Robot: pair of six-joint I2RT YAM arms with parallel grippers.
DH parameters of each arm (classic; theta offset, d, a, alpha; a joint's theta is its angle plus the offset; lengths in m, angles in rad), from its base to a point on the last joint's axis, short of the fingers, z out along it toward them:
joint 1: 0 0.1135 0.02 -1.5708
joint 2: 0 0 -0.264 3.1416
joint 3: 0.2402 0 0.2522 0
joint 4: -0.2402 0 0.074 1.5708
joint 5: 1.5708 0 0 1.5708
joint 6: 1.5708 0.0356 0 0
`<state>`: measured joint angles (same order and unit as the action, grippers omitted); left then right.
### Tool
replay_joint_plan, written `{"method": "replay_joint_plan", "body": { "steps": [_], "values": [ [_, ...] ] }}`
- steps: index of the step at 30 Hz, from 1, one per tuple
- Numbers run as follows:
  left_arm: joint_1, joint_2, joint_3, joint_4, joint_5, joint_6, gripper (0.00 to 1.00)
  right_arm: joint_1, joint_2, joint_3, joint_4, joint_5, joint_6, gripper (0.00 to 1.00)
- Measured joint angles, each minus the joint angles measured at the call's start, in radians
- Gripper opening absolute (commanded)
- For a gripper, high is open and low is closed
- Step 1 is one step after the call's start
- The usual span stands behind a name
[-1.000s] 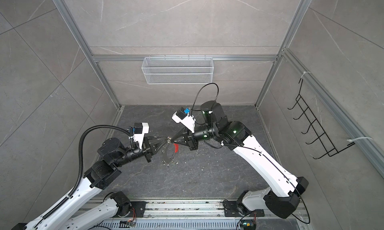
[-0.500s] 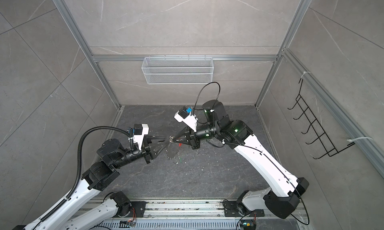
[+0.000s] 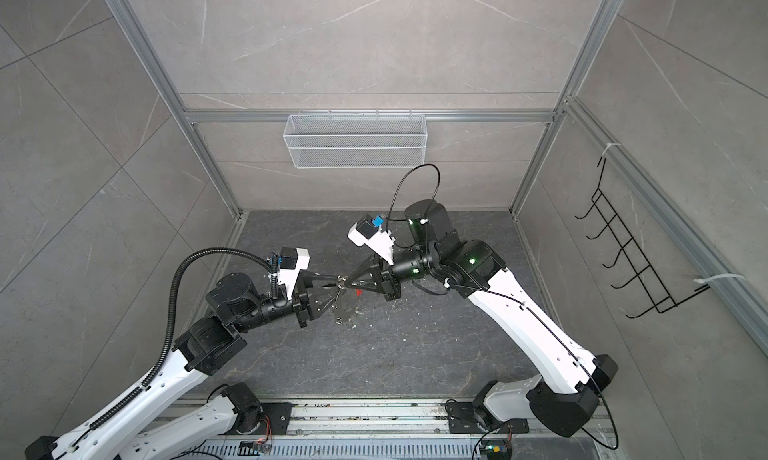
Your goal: Remove the keys from the keyring
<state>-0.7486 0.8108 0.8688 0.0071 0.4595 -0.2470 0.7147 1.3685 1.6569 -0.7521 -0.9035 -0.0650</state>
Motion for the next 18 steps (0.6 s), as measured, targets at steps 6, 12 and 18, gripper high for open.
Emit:
{"method": "replay_joint_plan", "body": {
  "steps": [6,12,18],
  "values": [
    [-0.010,0.007,0.012,0.002,0.006,0.017,0.28,-0.003,0.006,0.000,0.000,-0.026,-0.005,0.00],
    [-0.023,0.016,0.018,0.007,0.015,0.032,0.08,-0.003,0.013,0.000,0.000,-0.036,-0.007,0.00],
    [-0.034,0.017,0.018,0.013,0.014,0.042,0.00,-0.003,0.013,0.000,0.000,-0.036,-0.007,0.00]
  ]
}}
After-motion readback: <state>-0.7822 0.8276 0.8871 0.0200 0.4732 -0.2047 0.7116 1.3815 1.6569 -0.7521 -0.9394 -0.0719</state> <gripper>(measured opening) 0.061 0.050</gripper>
